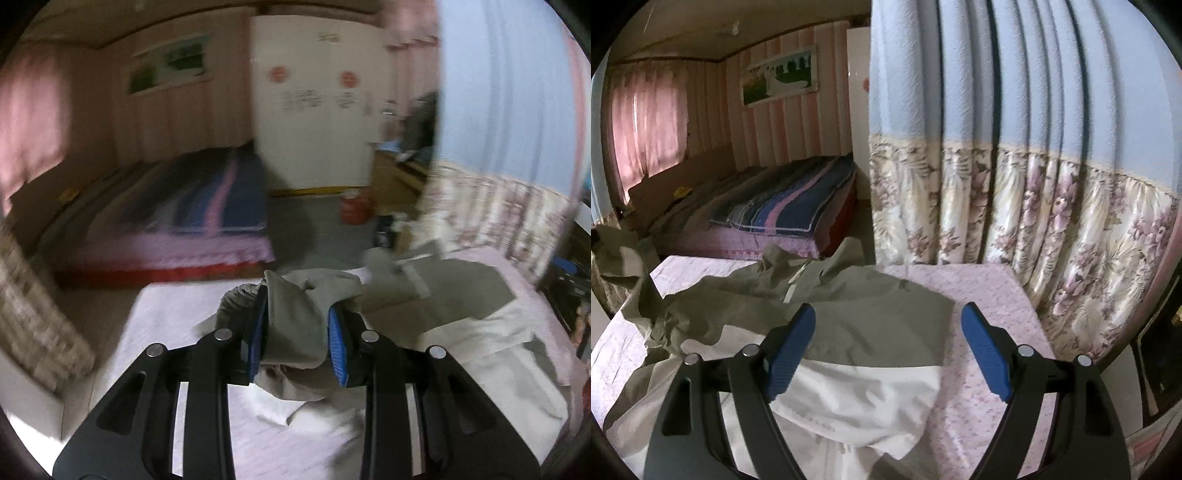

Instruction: Fold large clothes

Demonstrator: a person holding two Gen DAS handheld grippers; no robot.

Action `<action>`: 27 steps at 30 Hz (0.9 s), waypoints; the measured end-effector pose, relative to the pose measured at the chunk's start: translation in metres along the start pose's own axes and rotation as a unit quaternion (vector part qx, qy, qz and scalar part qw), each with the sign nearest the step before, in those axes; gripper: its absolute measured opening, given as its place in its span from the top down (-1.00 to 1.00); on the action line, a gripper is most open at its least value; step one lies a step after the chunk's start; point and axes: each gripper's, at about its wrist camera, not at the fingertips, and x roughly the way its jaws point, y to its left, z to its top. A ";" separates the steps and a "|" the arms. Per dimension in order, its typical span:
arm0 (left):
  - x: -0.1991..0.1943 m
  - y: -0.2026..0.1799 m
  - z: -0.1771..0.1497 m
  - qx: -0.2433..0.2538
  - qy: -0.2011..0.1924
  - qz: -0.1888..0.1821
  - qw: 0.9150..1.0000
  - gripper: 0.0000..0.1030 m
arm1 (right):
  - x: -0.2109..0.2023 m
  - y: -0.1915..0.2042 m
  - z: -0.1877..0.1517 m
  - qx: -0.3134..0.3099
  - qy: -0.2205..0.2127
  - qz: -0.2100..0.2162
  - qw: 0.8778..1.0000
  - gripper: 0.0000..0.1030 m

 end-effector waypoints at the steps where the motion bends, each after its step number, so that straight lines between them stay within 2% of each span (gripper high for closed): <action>1: 0.007 -0.027 0.009 0.009 -0.002 -0.023 1.000 0.44 | -0.002 -0.005 0.002 0.002 -0.003 -0.002 1.000 -0.59; 6: 0.041 -0.138 0.033 0.074 0.011 -0.093 0.993 0.44 | -0.006 -0.019 0.010 -0.004 -0.008 -0.014 1.000 -0.59; 9: 0.062 -0.182 0.029 0.104 0.026 -0.113 0.988 0.44 | -0.005 -0.029 0.008 0.001 -0.005 -0.015 1.000 -0.59; 11: 0.090 -0.205 0.013 0.114 0.052 -0.121 0.985 0.44 | 0.001 -0.035 0.002 0.000 0.000 -0.034 0.999 -0.59; 13: 0.119 -0.216 -0.005 0.124 0.077 -0.117 0.982 0.44 | 0.012 -0.039 -0.006 -0.001 0.016 -0.053 0.998 -0.59; 16: 0.155 -0.222 -0.034 0.133 0.111 -0.107 0.979 0.44 | 0.035 -0.043 -0.018 0.006 0.051 -0.055 0.997 -0.59; 20: 0.169 -0.217 -0.049 0.133 0.117 -0.096 0.980 0.40 | 0.061 -0.031 -0.034 0.006 0.099 -0.037 0.994 -0.59; 22: 0.171 -0.216 -0.051 0.137 0.115 -0.090 0.980 0.24 | 0.075 -0.018 -0.041 -0.005 0.120 -0.031 0.992 -0.59; 26: 0.172 -0.216 -0.047 0.139 0.128 -0.083 0.978 -0.04 | 0.085 0.002 -0.047 -0.021 0.136 -0.021 0.990 -0.59; 27: 0.167 -0.214 -0.046 0.142 0.127 -0.078 0.979 -0.16 | 0.085 0.005 -0.046 -0.025 0.136 -0.020 0.990 -0.59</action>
